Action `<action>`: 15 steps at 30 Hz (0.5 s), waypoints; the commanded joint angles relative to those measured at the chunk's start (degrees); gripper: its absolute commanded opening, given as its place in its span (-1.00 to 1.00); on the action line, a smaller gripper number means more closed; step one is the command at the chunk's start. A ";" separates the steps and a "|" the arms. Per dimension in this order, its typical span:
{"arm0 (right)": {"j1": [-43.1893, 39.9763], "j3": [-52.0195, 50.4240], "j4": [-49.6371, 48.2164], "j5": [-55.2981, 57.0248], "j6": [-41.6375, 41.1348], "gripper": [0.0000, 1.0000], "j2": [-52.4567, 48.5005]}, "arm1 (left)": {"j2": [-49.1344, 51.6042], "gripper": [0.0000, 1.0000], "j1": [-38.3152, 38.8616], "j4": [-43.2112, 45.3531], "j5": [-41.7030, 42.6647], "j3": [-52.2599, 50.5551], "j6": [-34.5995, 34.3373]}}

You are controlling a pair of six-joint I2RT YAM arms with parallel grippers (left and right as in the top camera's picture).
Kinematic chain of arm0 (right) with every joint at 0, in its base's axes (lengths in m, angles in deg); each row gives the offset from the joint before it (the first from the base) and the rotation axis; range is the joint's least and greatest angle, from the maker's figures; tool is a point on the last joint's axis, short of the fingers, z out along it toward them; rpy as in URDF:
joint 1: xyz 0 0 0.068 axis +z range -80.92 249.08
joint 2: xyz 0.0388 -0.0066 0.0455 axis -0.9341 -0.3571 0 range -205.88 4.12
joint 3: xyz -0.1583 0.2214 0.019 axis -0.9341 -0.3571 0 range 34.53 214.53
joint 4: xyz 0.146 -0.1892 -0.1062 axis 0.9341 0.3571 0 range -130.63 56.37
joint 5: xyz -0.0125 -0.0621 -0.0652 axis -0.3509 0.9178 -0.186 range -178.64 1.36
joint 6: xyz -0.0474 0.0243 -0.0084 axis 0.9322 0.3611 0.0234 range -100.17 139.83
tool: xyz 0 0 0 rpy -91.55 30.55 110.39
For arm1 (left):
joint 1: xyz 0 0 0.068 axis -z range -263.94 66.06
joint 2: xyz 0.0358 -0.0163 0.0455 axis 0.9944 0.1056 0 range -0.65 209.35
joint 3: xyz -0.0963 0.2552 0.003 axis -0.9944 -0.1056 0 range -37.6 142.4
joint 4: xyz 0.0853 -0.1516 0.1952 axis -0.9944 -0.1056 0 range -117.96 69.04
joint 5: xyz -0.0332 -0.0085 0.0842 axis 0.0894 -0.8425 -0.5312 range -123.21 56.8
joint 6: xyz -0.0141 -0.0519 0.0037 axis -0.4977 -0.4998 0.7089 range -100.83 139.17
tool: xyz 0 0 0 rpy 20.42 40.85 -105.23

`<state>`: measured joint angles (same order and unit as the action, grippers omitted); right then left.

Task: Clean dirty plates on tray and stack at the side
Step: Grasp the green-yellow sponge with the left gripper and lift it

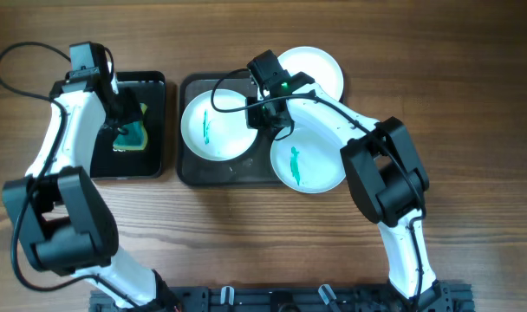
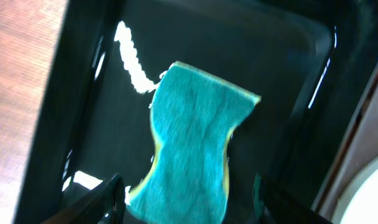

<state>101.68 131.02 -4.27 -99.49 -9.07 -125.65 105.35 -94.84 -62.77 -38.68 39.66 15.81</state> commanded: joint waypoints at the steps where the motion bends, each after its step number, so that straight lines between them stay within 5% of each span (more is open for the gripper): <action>1: 0.07 0.52 0.24 3.67 0.24 -0.89 -2.29 | 3.76 0.24 -0.15 1.81 3.69 1.09 1.88; 8: 0.07 0.52 0.22 3.67 0.20 -0.89 -2.49 | 9.92 0.05 -0.44 2.21 3.28 1.07 1.86; 10: 0.07 0.52 0.15 3.67 0.20 -0.89 -2.49 | 11.04 -0.26 -0.48 2.43 3.28 1.07 1.86; 12: 0.07 0.52 0.17 3.65 -0.04 -0.89 -2.51 | 11.23 -0.79 -0.48 2.56 3.30 1.07 1.57; 15: 0.07 0.52 0.22 3.67 -0.04 -0.89 -2.51 | 10.88 -0.92 -0.48 2.82 3.04 1.09 1.53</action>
<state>101.68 131.02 -4.33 -99.05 -9.07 -125.65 115.16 -95.34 -60.34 -36.56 40.05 17.25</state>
